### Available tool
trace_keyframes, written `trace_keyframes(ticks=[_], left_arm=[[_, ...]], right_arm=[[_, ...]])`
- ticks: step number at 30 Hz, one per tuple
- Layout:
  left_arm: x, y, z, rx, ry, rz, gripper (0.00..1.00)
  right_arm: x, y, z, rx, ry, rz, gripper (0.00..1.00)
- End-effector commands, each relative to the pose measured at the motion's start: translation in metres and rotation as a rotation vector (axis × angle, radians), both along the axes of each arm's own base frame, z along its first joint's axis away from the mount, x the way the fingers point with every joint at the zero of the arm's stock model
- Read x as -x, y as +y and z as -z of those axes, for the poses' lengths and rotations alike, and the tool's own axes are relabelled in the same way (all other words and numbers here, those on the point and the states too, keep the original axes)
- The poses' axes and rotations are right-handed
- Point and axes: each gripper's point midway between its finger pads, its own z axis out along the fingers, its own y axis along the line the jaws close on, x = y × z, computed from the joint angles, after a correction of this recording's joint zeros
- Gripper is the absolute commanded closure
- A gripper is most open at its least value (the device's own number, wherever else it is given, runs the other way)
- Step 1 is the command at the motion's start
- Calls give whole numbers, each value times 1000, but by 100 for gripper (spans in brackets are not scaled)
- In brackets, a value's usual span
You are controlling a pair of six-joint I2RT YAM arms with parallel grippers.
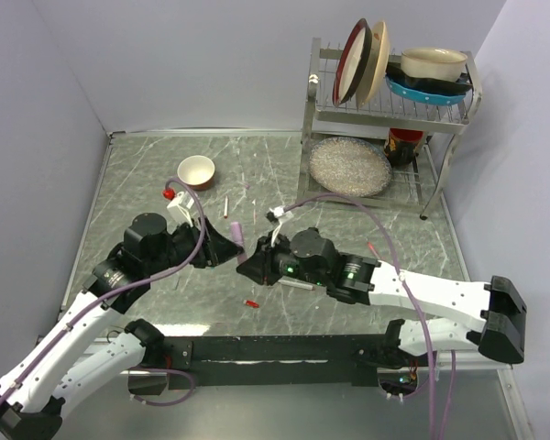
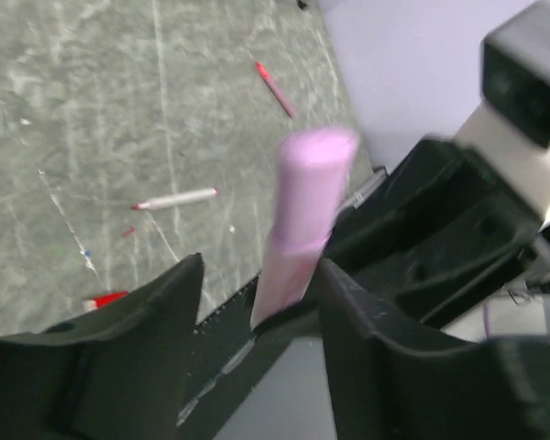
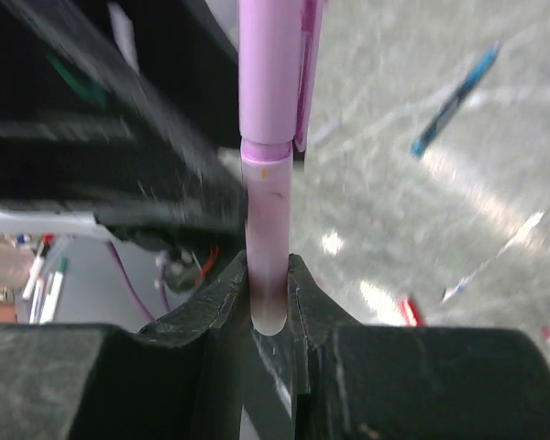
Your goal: Insert the pens into the pen caps
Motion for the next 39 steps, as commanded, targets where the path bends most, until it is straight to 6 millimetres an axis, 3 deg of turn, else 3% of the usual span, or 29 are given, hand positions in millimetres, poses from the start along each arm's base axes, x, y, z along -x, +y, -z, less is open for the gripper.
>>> trace_keyframes(ticks=[1, 7, 8, 11, 14, 21, 28, 39], left_arm=[[21, -9, -30, 72, -100, 136, 40], [45, -13, -71, 174, -287, 268, 26], [49, -13, -79, 191, -334, 286, 22], [55, -9, -98, 220, -431, 291, 17], [54, -8, -111, 228, -472, 285, 16], [50, -19, -127, 266, -475, 328, 21], [59, -22, -147, 331, -518, 381, 22], [56, -27, -146, 339, -504, 395, 24]], right_arm=[[-5, -9, -51, -154, -149, 7, 100], [14, -15, -61, -231, -169, -73, 100], [24, -17, -73, -280, -190, -123, 100], [48, -21, -84, -366, -205, -235, 100], [62, -26, -97, -421, -213, -290, 100], [78, -29, -101, -461, -209, -376, 100], [82, -25, -93, -453, -172, -398, 100], [83, -24, -91, -443, -170, -406, 100]])
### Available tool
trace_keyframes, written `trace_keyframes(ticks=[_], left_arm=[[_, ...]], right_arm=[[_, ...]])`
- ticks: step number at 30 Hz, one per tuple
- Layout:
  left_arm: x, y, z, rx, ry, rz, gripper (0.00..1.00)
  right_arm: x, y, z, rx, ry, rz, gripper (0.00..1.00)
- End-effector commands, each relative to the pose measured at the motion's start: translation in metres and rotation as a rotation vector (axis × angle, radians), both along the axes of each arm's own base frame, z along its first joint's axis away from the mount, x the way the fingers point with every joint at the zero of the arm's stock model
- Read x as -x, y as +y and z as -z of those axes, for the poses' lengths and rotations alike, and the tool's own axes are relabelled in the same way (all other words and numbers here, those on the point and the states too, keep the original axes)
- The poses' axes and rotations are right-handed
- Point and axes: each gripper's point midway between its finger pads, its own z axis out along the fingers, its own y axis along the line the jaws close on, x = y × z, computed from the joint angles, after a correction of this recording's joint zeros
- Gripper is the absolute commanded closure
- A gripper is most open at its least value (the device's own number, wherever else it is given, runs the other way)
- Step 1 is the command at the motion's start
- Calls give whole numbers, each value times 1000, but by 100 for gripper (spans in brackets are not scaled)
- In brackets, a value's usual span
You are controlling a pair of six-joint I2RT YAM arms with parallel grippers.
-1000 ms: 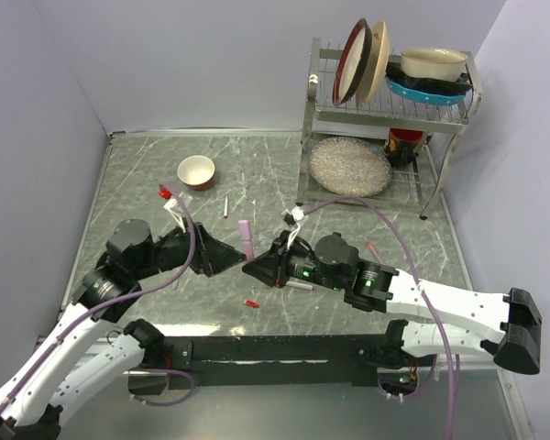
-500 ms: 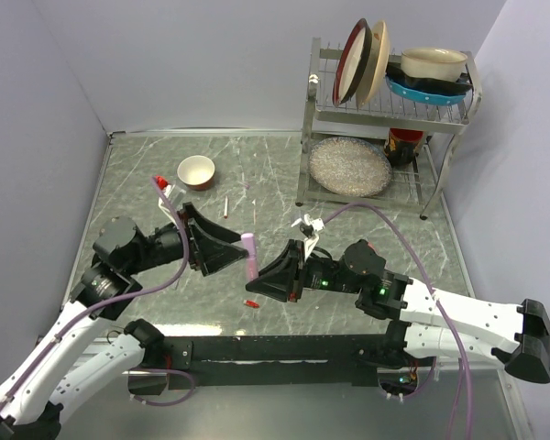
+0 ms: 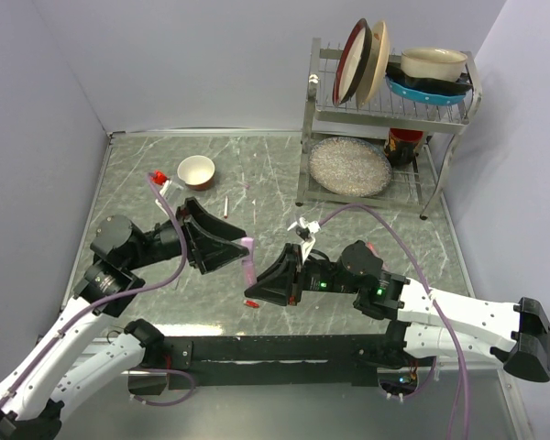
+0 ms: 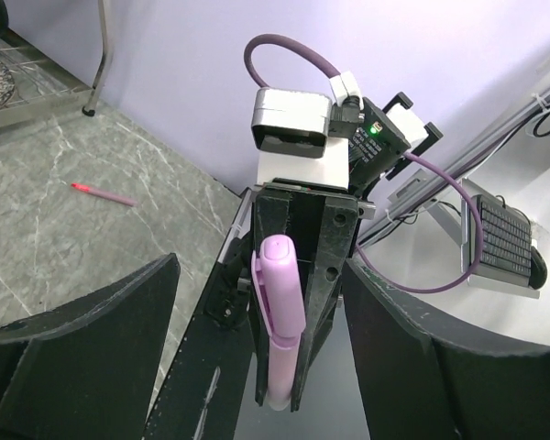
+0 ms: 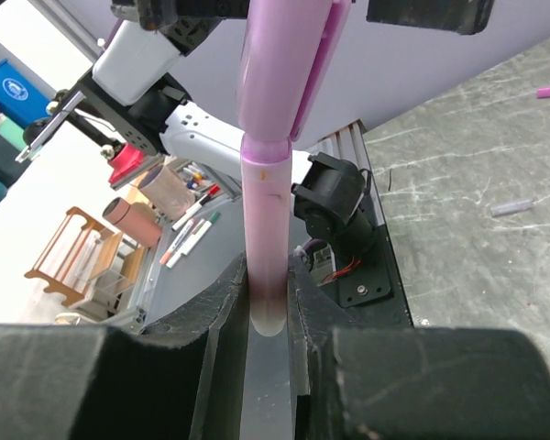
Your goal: Insert the pens into the pen caps
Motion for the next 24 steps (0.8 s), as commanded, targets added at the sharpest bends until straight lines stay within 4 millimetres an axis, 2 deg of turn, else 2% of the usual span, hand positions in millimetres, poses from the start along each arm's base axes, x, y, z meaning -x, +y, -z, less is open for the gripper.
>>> trace_keyframes(ticks=[1, 6, 9, 13, 18, 19, 22, 23, 24], left_arm=[[7, 1, -26, 47, -78, 26, 25], [5, -2, -26, 34, -70, 34, 28], [5, -3, -25, 24, -68, 41, 34], [10, -4, -22, 17, -68, 75, 50], [17, -2, -13, 4, -60, 95, 64], [17, -2, -8, 1, -49, 95, 72], [24, 0, -7, 21, -48, 115, 87], [28, 2, -11, 40, -64, 121, 90], [28, 1, -7, 42, -40, 125, 93]], right_arm=[[5, 0, -11, -44, -19, -28, 100], [4, 2, -8, -31, -15, -26, 100], [3, 3, -9, -27, -12, -25, 100], [0, 4, -11, -25, -12, -8, 100], [-3, 5, -18, -33, -17, 8, 100], [-4, 5, -20, -37, -19, 11, 100], [-6, 6, -25, -47, -27, 22, 100], [-7, 6, -27, -52, -26, 26, 100], [-7, 7, -29, -59, -26, 26, 100]])
